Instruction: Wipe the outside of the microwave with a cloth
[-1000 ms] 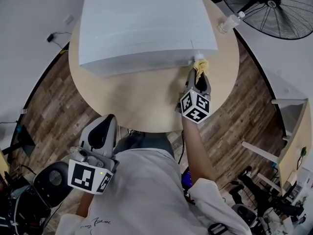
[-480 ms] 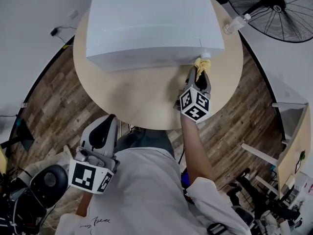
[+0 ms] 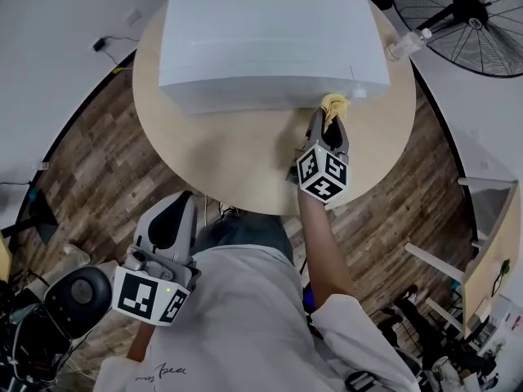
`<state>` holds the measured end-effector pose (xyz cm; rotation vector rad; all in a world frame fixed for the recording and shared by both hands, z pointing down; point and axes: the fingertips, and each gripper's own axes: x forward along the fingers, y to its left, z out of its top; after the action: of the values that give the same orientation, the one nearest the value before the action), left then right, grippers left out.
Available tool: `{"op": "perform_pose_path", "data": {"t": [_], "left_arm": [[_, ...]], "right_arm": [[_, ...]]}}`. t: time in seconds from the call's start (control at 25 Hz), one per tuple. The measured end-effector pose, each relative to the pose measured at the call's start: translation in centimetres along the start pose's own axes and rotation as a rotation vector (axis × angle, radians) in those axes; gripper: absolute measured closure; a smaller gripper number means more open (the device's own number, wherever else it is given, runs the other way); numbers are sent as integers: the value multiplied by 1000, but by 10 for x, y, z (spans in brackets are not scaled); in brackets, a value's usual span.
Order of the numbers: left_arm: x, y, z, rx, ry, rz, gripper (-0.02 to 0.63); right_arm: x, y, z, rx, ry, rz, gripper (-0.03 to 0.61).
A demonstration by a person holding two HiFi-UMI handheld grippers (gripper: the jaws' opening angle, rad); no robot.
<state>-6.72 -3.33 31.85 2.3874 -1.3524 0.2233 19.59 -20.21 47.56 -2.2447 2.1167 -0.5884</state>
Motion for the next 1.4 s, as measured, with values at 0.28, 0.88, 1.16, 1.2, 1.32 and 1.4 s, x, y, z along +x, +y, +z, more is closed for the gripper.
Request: {"op": "perform_pose_path", "data": {"t": [0.28, 0.88, 1.16, 1.2, 1.32, 1.4], "left_arm": [[-11, 11, 0, -29, -11, 24, 620], [-30, 35, -6, -57, -18, 54, 620], [-34, 44, -6, -62, -23, 44, 620], [-35, 45, -5, -61, -24, 42, 620], [-41, 51, -5, -64, -28, 45, 620], [-45, 54, -5, -66, -32, 51, 620]], "right_arm": [[1, 23, 0, 13, -14, 25, 457], [-3, 64, -14, -18, 6, 83, 456], [-5, 89, -21, -33, 21, 112, 456], [-6, 95, -23, -37, 24, 120, 456], [-10, 114, -29, -45, 33, 151, 456], [-11, 127, -33, -49, 39, 172, 456]]}}
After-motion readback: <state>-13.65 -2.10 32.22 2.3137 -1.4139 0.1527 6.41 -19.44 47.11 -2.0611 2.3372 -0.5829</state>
